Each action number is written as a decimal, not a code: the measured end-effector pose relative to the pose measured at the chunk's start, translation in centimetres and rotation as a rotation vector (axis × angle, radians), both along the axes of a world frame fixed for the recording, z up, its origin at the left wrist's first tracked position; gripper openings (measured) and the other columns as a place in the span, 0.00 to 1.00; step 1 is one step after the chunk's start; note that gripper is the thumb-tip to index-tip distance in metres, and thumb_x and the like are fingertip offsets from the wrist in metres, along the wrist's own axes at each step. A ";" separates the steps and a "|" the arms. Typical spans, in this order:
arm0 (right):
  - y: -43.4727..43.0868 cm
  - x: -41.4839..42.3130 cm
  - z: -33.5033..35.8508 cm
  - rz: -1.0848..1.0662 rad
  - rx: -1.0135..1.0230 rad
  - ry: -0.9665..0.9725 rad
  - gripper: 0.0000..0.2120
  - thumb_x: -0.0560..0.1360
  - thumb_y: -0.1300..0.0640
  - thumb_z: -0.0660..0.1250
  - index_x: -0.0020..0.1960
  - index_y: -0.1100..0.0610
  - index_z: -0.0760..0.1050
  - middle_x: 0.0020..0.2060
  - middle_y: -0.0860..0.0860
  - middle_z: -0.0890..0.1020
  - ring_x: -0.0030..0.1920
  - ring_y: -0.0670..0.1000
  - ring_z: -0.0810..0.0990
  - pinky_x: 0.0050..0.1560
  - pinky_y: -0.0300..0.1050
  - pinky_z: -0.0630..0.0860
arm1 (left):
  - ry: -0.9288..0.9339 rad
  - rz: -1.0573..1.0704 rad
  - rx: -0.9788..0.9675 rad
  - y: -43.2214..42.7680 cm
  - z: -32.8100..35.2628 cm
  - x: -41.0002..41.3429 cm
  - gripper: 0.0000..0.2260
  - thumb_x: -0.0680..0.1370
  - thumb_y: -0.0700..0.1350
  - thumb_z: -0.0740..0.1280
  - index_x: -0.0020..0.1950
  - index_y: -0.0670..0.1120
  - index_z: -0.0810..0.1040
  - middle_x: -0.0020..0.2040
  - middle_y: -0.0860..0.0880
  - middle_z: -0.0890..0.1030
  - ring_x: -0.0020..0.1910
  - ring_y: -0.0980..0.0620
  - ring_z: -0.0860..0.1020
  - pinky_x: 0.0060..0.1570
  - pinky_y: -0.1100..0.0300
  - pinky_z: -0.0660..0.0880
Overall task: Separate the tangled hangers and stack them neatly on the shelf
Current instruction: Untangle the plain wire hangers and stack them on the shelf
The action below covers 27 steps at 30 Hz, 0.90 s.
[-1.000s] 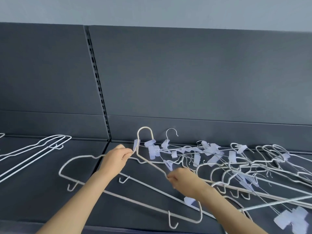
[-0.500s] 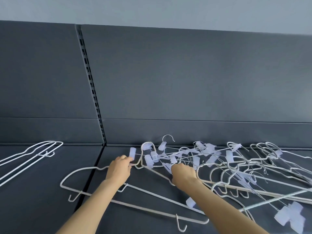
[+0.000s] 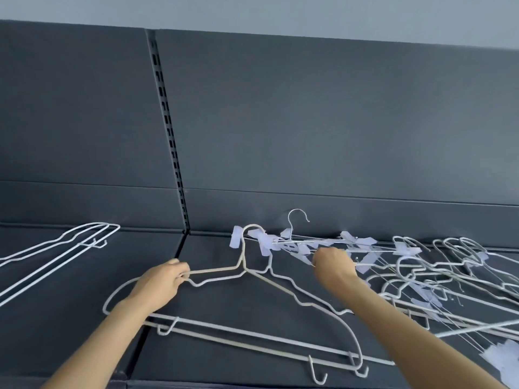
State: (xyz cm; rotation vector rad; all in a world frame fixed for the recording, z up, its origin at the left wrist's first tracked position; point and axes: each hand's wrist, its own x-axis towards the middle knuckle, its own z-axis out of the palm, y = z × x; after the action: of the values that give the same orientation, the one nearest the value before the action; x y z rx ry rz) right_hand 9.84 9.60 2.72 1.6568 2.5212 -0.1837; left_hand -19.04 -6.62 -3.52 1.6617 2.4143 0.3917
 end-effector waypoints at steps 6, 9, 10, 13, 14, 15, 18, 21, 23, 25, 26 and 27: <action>0.9 -0.3 -0.2 -0.022 0.026 -0.033 0.14 0.72 0.71 0.57 0.54 0.62 0.76 0.55 0.58 0.79 0.56 0.58 0.78 0.49 0.45 0.75 | 0.050 0.086 -0.115 -1.7 0.6 -0.8 0.10 0.75 0.41 0.61 0.36 0.54 0.67 0.42 0.52 0.76 0.42 0.48 0.76 0.40 0.56 0.68; 1.1 -0.4 -0.1 -0.040 0.025 -0.049 0.14 0.72 0.71 0.57 0.54 0.62 0.75 0.55 0.58 0.79 0.56 0.58 0.78 0.51 0.45 0.74 | 0.130 0.087 -0.148 -0.7 1.3 0.6 0.04 0.73 0.47 0.63 0.47 0.52 0.74 0.48 0.53 0.77 0.50 0.50 0.76 0.46 0.58 0.67; 1.2 -0.4 -0.1 -0.048 0.025 -0.046 0.14 0.72 0.71 0.57 0.55 0.62 0.75 0.55 0.58 0.79 0.56 0.59 0.78 0.51 0.45 0.74 | 0.149 0.071 -0.157 -0.1 1.4 1.2 0.08 0.73 0.49 0.63 0.52 0.52 0.75 0.51 0.53 0.77 0.53 0.51 0.75 0.51 0.57 0.67; 1.2 -0.4 -0.2 -0.060 0.022 -0.040 0.14 0.72 0.71 0.57 0.54 0.62 0.75 0.54 0.57 0.79 0.55 0.58 0.78 0.49 0.44 0.74 | 0.137 0.007 -0.123 2.1 1.4 3.6 0.17 0.75 0.53 0.62 0.62 0.51 0.73 0.59 0.52 0.76 0.60 0.51 0.73 0.60 0.56 0.67; 1.2 -0.5 -0.3 -0.054 0.022 -0.040 0.13 0.73 0.70 0.57 0.54 0.62 0.75 0.53 0.57 0.79 0.54 0.58 0.78 0.48 0.44 0.74 | 0.115 -0.002 -0.112 2.7 1.3 4.5 0.17 0.75 0.53 0.63 0.63 0.50 0.73 0.60 0.52 0.76 0.61 0.50 0.73 0.60 0.57 0.67; 1.1 -0.6 -0.4 -0.047 0.021 -0.036 0.12 0.73 0.69 0.58 0.53 0.61 0.75 0.52 0.56 0.80 0.53 0.57 0.79 0.46 0.44 0.73 | 0.090 -0.007 -0.110 3.4 1.1 5.3 0.17 0.75 0.53 0.64 0.62 0.50 0.73 0.60 0.51 0.76 0.60 0.50 0.73 0.59 0.57 0.68; 1.0 -1.2 -0.4 0.007 0.044 -0.021 0.07 0.72 0.67 0.58 0.41 0.59 0.74 0.40 0.53 0.79 0.46 0.58 0.78 0.40 0.43 0.69 | 0.011 -0.003 -0.095 4.7 1.0 6.9 0.09 0.75 0.48 0.64 0.53 0.47 0.76 0.51 0.50 0.76 0.55 0.48 0.76 0.47 0.57 0.70; 0.8 -2.5 -0.1 0.116 0.103 0.073 0.04 0.73 0.66 0.58 0.45 0.62 0.71 0.42 0.55 0.77 0.45 0.58 0.74 0.40 0.44 0.67 | -0.012 -0.017 -0.090 5.2 0.8 7.4 0.04 0.77 0.45 0.62 0.42 0.48 0.72 0.44 0.53 0.71 0.50 0.47 0.76 0.41 0.58 0.66; 1.1 -3.4 -0.6 0.194 0.118 0.091 0.14 0.74 0.61 0.61 0.59 0.60 0.70 0.55 0.56 0.76 0.56 0.58 0.73 0.47 0.47 0.71 | -0.006 -0.030 -0.076 5.2 0.8 7.4 0.06 0.77 0.45 0.61 0.40 0.49 0.68 0.43 0.53 0.71 0.47 0.47 0.76 0.40 0.58 0.66; 1.8 -4.2 -1.8 0.246 0.093 0.039 0.21 0.74 0.54 0.63 0.65 0.54 0.66 0.62 0.56 0.71 0.63 0.57 0.68 0.61 0.49 0.68 | 0.000 -0.034 -0.050 5.0 0.8 7.4 0.06 0.78 0.45 0.59 0.41 0.49 0.66 0.43 0.53 0.71 0.42 0.48 0.73 0.40 0.58 0.65; 2.1 -4.5 -2.4 0.260 0.077 0.011 0.23 0.73 0.52 0.64 0.66 0.52 0.65 0.64 0.56 0.69 0.64 0.57 0.67 0.64 0.50 0.65 | 0.000 -0.034 -0.038 4.9 0.8 7.3 0.06 0.78 0.45 0.59 0.42 0.49 0.66 0.42 0.52 0.72 0.41 0.49 0.71 0.39 0.57 0.65; 2.3 -4.8 -3.0 0.266 0.063 -0.004 0.24 0.73 0.52 0.65 0.67 0.52 0.64 0.64 0.56 0.68 0.64 0.58 0.68 0.65 0.51 0.64 | -0.003 -0.033 -0.030 4.7 0.7 7.2 0.06 0.78 0.45 0.59 0.42 0.49 0.66 0.42 0.52 0.73 0.39 0.49 0.71 0.39 0.57 0.65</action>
State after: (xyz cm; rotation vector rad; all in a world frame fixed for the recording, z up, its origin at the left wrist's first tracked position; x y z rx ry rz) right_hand 5.04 11.90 -0.28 1.3192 2.7363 -0.0761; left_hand -11.81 -1.91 -2.80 1.6848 2.3753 0.3518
